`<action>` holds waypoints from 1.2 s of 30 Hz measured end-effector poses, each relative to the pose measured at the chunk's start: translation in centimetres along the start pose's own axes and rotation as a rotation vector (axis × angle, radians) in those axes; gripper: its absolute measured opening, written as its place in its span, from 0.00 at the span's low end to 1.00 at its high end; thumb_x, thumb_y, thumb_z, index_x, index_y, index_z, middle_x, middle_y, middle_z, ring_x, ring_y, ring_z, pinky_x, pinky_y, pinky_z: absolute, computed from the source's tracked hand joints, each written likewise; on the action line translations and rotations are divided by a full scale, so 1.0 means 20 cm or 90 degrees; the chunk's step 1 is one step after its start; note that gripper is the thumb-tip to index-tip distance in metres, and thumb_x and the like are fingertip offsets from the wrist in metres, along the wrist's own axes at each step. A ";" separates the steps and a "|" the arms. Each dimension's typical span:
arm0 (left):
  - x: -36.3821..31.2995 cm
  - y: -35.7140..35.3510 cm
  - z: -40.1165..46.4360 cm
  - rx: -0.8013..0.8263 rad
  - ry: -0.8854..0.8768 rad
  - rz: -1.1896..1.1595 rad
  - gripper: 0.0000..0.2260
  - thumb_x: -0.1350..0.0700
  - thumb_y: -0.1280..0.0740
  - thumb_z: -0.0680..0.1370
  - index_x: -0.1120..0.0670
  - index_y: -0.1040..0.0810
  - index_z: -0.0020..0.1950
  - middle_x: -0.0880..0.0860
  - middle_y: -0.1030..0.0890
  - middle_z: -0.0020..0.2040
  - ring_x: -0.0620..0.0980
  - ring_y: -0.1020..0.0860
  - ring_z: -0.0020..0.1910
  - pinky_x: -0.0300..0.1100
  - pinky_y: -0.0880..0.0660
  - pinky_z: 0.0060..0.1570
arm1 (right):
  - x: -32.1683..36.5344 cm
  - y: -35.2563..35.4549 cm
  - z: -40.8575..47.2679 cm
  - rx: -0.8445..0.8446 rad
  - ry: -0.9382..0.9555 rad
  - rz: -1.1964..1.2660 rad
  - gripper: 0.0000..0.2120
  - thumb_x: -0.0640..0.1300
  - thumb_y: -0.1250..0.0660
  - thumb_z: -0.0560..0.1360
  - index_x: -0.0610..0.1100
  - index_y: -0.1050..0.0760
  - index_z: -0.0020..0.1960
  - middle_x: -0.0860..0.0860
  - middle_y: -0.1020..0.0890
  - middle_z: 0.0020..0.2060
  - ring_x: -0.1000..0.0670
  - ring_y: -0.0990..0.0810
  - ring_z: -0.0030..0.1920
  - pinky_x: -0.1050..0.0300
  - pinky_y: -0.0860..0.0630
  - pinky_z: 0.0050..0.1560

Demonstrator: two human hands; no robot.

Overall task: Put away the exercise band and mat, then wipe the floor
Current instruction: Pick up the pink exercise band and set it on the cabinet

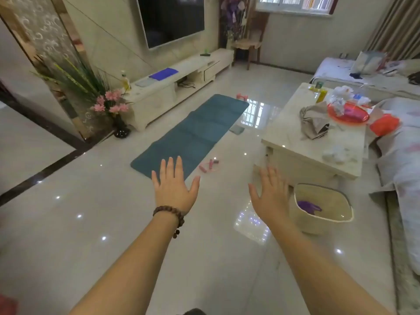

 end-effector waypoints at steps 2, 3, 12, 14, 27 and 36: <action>0.01 -0.08 0.02 0.019 0.018 0.010 0.33 0.36 0.51 0.79 0.52 0.53 0.79 0.53 0.49 0.79 0.53 0.55 0.78 0.57 0.56 0.75 | -0.04 -0.05 0.03 0.022 -0.017 -0.009 0.35 0.62 0.56 0.74 0.44 0.40 0.75 0.45 0.43 0.76 0.45 0.50 0.76 0.43 0.57 0.74; 0.02 -0.13 0.04 0.031 0.026 0.017 0.33 0.36 0.51 0.79 0.52 0.53 0.79 0.53 0.49 0.79 0.53 0.55 0.78 0.57 0.57 0.75 | -0.06 -0.10 0.06 0.033 -0.019 -0.020 0.37 0.63 0.58 0.73 0.45 0.40 0.75 0.46 0.43 0.76 0.46 0.50 0.76 0.44 0.58 0.74; 0.07 -0.51 0.58 0.078 0.056 0.018 0.33 0.37 0.50 0.79 0.52 0.53 0.79 0.53 0.49 0.79 0.52 0.56 0.78 0.56 0.58 0.74 | -0.16 -0.48 0.58 0.103 -0.046 -0.043 0.29 0.57 0.49 0.79 0.45 0.43 0.76 0.46 0.46 0.77 0.48 0.54 0.77 0.47 0.61 0.74; 0.06 -0.59 0.81 0.083 0.056 0.017 0.33 0.37 0.50 0.79 0.52 0.52 0.79 0.53 0.48 0.79 0.52 0.56 0.78 0.57 0.58 0.74 | -0.15 -0.57 0.80 0.104 -0.047 -0.046 0.28 0.56 0.47 0.80 0.45 0.43 0.76 0.46 0.46 0.77 0.48 0.54 0.77 0.46 0.60 0.75; -0.03 -0.85 2.18 0.136 0.071 0.026 0.34 0.36 0.51 0.79 0.52 0.53 0.79 0.53 0.50 0.79 0.53 0.56 0.78 0.57 0.58 0.74 | -0.09 -0.95 2.14 0.140 -0.116 -0.050 0.27 0.54 0.45 0.80 0.47 0.45 0.76 0.48 0.48 0.77 0.49 0.55 0.77 0.47 0.61 0.74; -0.14 -1.19 2.91 0.135 0.103 0.037 0.33 0.36 0.49 0.79 0.52 0.51 0.79 0.54 0.48 0.79 0.53 0.55 0.78 0.57 0.57 0.74 | -0.22 -1.25 2.99 0.167 -0.084 -0.069 0.27 0.54 0.46 0.80 0.47 0.47 0.76 0.48 0.49 0.77 0.48 0.56 0.77 0.45 0.59 0.75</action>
Point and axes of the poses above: each hand's wrist, its own z-axis towards the middle knuckle, its own y-axis out of the back of the hand, x = y × z, the point moved 5 cm from there along z, towards the middle knuckle
